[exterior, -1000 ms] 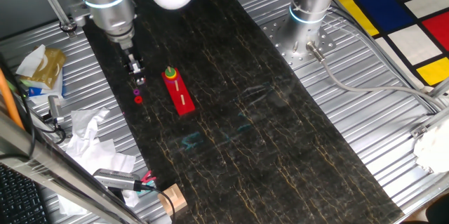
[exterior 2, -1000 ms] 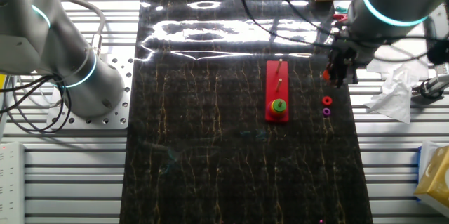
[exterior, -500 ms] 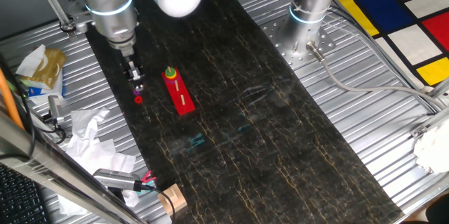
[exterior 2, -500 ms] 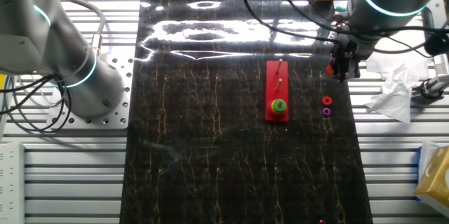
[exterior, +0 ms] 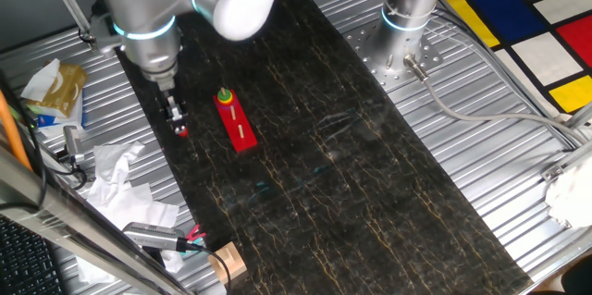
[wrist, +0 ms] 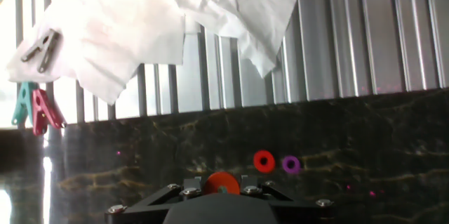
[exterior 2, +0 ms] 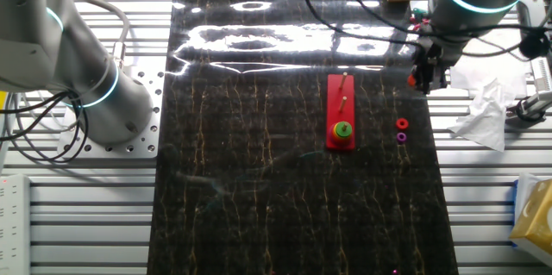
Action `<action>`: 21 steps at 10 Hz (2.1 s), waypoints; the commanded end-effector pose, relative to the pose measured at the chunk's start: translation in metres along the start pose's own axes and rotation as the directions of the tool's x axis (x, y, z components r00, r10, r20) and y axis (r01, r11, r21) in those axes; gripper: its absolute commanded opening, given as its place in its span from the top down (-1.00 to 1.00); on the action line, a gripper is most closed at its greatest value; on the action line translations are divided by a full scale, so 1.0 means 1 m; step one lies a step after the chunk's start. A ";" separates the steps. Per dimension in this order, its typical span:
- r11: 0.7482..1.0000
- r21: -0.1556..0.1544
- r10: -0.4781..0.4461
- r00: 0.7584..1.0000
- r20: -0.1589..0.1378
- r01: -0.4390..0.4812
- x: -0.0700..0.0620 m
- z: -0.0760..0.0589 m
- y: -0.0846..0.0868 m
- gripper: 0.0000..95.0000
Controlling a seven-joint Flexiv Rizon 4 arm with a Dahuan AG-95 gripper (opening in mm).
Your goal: Take out one Hanoi block and throw it aside
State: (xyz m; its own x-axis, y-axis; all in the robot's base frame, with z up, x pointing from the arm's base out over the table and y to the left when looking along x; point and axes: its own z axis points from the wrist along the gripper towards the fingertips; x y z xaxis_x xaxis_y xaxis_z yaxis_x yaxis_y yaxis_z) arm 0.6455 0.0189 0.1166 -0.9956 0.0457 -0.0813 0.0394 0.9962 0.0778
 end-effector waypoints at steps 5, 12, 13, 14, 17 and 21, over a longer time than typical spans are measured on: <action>0.999 0.003 -0.041 0.999 0.026 0.041 0.008 0.027 0.019 1.00; 0.997 0.001 -0.073 0.996 0.042 0.073 0.022 0.043 0.025 1.00; 0.997 0.002 -0.079 0.996 0.048 0.079 0.025 0.046 0.023 1.00; 0.996 0.002 -0.086 0.995 0.051 0.086 0.028 0.048 0.021 1.00; 0.996 0.003 -0.088 0.994 0.072 0.088 0.037 0.055 0.014 1.00; 0.995 0.001 -0.096 0.992 0.076 0.097 0.037 0.054 0.009 1.00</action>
State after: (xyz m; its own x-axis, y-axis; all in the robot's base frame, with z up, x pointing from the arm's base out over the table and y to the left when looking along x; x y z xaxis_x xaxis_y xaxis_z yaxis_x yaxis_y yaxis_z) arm 0.6139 0.0333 0.0613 -0.9852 -0.0470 -0.1646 -0.0592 0.9958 0.0701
